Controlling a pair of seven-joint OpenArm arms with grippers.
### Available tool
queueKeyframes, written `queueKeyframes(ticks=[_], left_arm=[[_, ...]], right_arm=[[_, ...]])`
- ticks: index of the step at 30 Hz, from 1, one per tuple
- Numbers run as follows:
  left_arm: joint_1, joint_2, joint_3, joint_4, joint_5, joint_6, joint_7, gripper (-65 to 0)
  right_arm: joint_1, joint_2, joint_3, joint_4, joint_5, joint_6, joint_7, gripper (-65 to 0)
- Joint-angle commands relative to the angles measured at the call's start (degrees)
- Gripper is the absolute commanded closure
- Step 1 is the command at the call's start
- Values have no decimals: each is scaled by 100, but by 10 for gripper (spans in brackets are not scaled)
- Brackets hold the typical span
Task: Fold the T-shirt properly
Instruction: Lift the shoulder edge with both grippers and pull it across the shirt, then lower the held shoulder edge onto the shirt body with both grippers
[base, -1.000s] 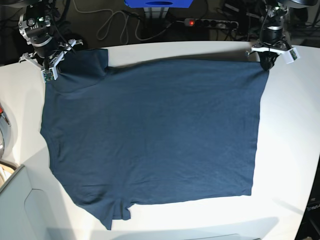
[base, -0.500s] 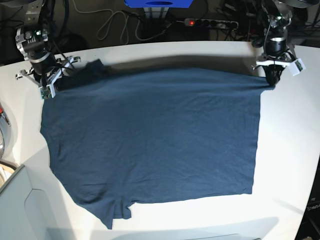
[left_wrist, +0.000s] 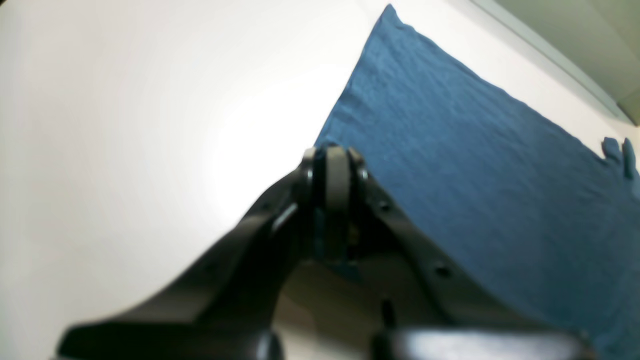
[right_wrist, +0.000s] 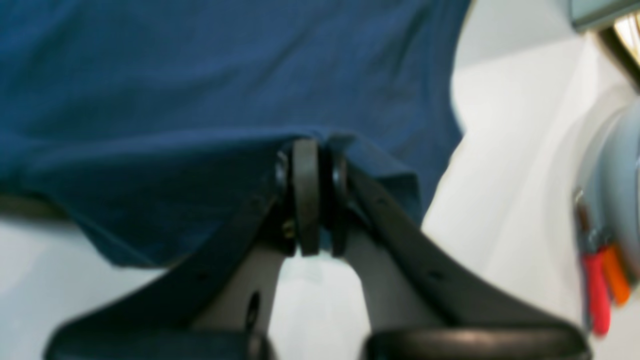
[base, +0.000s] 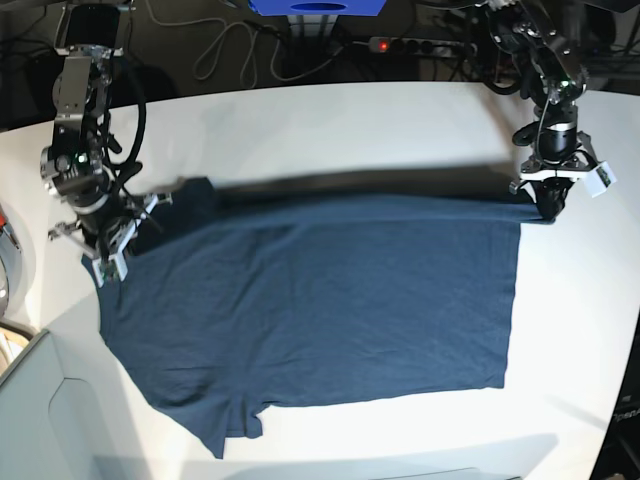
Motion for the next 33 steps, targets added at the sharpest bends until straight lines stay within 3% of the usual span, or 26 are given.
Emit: queueKeyframes(ticks=[1, 9, 15, 25, 33], left_arm=[[-121, -116, -20, 21, -37, -12, -173, 0], [-771, -309, -12, -462, -37, -20, -173, 0], [-1149, -309, -12, -770, -37, -20, -173, 0], [-1404, -714, 859, -1201, -37, 6, -226, 0], [-1562, -775, 903, -1201, -37, 15, -217, 0]], right_arm=[[224, 73, -21, -50, -32, -1, 78, -2], [1279, 73, -417, -1026, -32, -1, 104, -2], [1727, 126, -522, -1703, -32, -1, 482, -2], [2026, 188, -505, -2072, -32, -1, 737, -2], [2035, 179, -505, -2072, -32, -1, 746, -2]])
